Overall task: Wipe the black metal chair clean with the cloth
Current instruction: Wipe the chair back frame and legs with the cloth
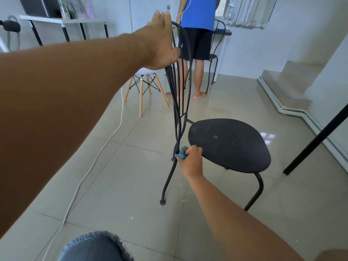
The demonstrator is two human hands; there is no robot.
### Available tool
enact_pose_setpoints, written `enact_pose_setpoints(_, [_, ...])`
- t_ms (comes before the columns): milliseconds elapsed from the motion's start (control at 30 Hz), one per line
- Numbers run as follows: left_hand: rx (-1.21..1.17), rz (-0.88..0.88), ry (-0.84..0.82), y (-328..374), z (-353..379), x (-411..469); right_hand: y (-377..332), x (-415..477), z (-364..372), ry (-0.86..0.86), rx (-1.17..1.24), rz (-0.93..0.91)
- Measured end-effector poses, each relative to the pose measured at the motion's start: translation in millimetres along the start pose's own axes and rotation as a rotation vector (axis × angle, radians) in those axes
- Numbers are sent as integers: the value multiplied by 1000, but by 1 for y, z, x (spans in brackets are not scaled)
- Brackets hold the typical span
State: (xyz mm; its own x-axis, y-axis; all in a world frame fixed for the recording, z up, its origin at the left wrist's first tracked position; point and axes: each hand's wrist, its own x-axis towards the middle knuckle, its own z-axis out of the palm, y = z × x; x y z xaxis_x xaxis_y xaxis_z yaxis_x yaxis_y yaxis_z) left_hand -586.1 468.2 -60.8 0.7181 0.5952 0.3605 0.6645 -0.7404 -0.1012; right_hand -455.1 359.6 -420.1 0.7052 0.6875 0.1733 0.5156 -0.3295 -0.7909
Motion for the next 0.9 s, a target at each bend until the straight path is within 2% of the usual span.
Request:
enact_pose_setpoints(167, [-32, 5, 21, -4, 2, 0, 12, 1, -22, -168, -36, 0])
enact_pose_setpoints(267, [-15, -3, 28, -7, 5, 1, 7, 8, -55, -201, 5, 4])
enact_pose_setpoints(467, [240, 36, 83, -2, 9, 6, -1, 24, -124, -127, 66, -73])
enact_pose_setpoints(600, [263, -5, 66, 5, 10, 10, 7, 35, -158, -74, -75, -130])
enact_pose_setpoints(700, [297, -33, 60, 5, 10, 12, 25, 42, -170, -43, -271, -185])
enact_pose_setpoints(767, [428, -21, 72, 14, 8, 8, 42, 43, -173, -199, -413, -171])
enact_pose_setpoints(833, [513, 96, 98, 40, 10, -3, 55, 38, -173, -426, -560, -142])
enact_pose_setpoints(900, [361, 249, 101, 76, 28, -16, 64, 32, -171, -530, -639, -146])
